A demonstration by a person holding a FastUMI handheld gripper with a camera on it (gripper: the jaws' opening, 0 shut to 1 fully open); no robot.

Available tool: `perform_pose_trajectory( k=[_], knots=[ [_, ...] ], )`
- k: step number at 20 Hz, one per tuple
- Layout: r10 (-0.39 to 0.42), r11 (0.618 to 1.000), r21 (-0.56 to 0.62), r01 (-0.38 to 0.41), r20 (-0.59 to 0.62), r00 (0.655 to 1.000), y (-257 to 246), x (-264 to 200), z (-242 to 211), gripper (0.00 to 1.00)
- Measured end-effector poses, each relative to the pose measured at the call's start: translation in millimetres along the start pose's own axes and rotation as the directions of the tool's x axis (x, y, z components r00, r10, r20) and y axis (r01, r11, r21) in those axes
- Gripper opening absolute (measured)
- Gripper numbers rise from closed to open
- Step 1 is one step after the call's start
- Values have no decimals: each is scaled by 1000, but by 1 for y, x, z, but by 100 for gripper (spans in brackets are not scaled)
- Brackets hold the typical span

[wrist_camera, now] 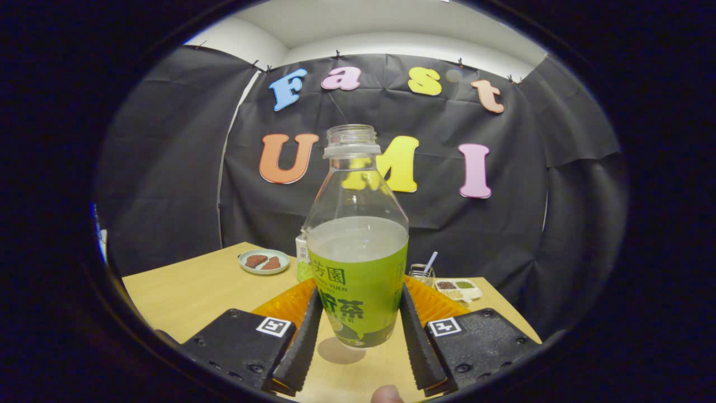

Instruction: Take the bottle from table, then pour the juice into the cup, finally place the bottle on the coaster

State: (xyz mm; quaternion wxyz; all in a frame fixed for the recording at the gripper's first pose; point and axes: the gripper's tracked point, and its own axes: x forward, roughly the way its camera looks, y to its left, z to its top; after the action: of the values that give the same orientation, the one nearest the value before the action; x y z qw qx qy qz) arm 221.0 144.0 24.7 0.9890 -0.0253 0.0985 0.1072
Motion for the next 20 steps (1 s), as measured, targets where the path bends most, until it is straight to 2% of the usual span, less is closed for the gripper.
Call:
perform_pose_trajectory(
  k=[7,11,20],
  knots=[
    [28,1000,-9,-29,-63,998,21,52,-60,76],
    [32,999,25,-30,-101,994,23,82,-91,77],
    [22,999,34,-17,-158,987,23,110,-138,78]
  ],
)
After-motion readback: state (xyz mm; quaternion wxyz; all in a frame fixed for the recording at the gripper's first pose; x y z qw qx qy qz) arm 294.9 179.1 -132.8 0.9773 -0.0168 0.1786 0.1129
